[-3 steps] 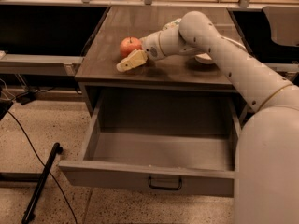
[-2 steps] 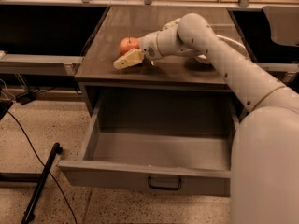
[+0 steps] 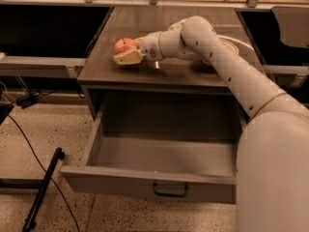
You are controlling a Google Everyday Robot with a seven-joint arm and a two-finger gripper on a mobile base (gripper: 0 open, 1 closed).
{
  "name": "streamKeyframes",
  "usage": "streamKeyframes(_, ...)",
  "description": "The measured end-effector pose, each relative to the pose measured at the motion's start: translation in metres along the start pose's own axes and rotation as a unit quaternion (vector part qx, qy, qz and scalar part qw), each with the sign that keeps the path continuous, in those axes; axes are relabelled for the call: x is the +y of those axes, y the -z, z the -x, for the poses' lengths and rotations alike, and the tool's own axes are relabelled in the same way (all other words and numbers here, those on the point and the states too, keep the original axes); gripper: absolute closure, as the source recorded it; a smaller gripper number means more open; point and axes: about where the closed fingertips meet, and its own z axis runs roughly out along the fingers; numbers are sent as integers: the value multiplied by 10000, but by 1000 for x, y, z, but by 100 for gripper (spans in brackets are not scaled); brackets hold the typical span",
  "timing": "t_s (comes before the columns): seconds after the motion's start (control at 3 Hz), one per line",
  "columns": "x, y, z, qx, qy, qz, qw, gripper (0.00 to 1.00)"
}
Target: Place apple into top drawer
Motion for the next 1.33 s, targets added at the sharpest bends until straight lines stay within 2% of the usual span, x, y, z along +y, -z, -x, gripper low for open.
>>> streamKeyframes(0.33,9,3,11,-240,66,175,9995,86)
streamKeyframes(0.67,25,34,25,-304,176,41,9994,100)
streamKeyframes(1.0,54,93,47,-265,401,-511,9975,100)
streamKeyframes(1.33,81,147,29,-127,422,-927,9947,100)
